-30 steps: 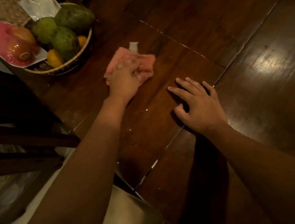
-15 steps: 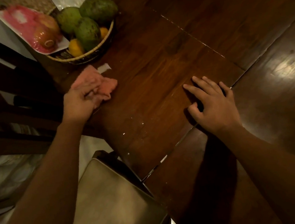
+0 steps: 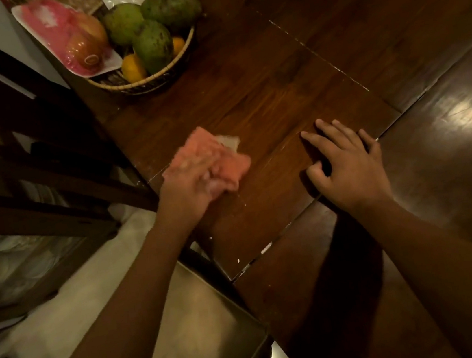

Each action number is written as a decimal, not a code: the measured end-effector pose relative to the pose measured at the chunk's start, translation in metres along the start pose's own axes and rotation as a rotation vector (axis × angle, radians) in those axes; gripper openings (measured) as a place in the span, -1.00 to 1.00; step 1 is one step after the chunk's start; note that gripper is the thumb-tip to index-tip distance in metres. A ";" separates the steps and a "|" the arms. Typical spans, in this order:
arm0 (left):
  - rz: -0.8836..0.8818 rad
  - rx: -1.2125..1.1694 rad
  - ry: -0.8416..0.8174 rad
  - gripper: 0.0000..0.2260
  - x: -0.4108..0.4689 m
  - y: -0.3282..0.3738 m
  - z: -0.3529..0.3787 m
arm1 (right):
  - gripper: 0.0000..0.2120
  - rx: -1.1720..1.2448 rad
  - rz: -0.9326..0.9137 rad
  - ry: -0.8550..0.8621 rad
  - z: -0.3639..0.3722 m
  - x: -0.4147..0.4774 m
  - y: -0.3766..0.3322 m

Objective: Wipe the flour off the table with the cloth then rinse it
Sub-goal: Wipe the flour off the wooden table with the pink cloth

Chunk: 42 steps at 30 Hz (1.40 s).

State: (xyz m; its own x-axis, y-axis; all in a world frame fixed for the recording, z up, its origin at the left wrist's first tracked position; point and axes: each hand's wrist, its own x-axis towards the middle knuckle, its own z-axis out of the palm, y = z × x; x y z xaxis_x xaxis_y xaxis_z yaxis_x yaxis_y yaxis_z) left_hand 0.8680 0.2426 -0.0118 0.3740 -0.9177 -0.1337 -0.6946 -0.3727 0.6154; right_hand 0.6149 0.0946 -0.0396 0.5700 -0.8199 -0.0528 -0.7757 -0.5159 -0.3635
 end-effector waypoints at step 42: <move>-0.213 -0.054 0.315 -0.67 0.033 -0.054 -0.051 | -0.32 -0.131 0.067 -0.100 0.043 -0.008 -0.108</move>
State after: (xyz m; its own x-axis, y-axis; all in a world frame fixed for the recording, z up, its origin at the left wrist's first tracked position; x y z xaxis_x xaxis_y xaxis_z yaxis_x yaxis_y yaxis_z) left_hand 0.9494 0.2399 -0.0095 0.6830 -0.7301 -0.0228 -0.5504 -0.5350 0.6410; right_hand 0.7055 0.1677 -0.0400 0.5350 -0.8281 -0.1672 -0.8377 -0.4944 -0.2320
